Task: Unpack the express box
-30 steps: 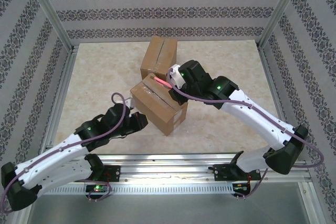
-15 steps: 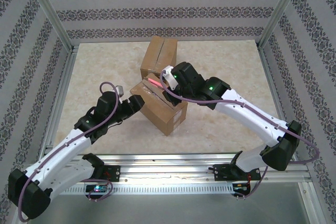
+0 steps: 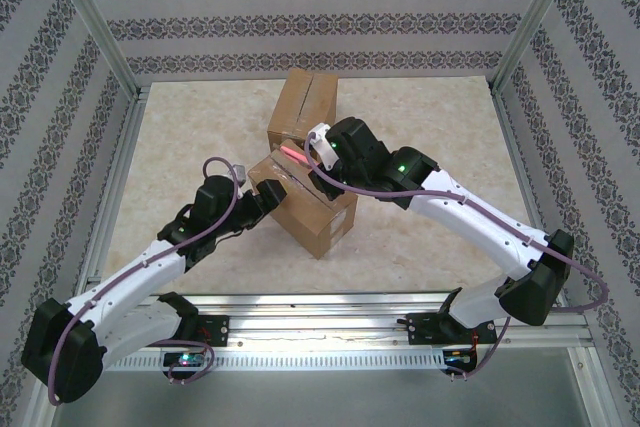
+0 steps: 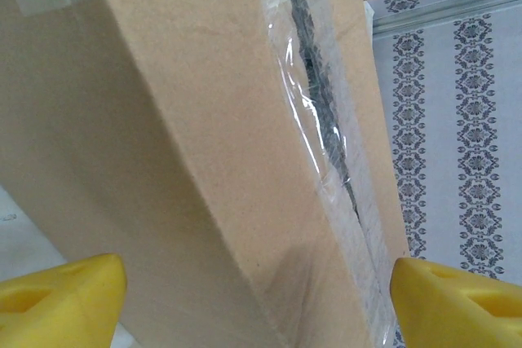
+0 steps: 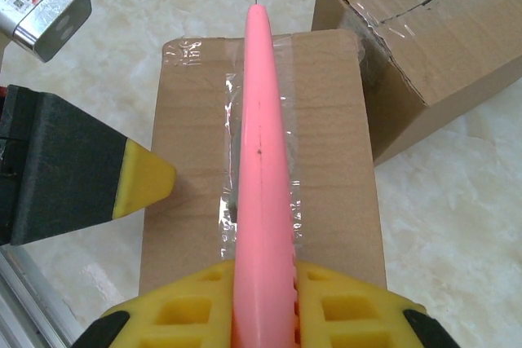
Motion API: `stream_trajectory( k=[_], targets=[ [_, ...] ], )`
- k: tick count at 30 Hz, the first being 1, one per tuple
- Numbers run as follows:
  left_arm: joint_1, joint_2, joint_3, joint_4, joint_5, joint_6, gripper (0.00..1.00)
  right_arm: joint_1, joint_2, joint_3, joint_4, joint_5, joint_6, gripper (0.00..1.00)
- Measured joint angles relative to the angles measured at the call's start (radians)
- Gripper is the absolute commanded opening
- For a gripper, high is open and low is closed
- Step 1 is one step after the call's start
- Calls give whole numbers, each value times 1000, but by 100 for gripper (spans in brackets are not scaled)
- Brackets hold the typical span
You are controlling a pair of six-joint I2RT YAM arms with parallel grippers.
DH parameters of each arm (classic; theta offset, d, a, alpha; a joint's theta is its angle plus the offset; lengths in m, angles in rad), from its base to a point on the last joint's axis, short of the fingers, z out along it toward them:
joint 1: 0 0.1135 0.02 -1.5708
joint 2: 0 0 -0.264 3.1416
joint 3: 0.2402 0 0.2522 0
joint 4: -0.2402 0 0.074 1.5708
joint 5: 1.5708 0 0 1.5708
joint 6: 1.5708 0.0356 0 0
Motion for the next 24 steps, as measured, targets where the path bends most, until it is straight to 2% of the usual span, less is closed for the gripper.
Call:
stream_trajectory(
  k=[7,16,24],
  targets=[
    [0,31,-45,67,0,-14,86,0,0,-17,0,0,0,0],
    [0,58,-83,144,-8,-29,75,0,0,-47,8,0,0,0],
    [0,54,-120,211,-8,-42,74,8,0,-61,15,12,3,0]
  ],
)
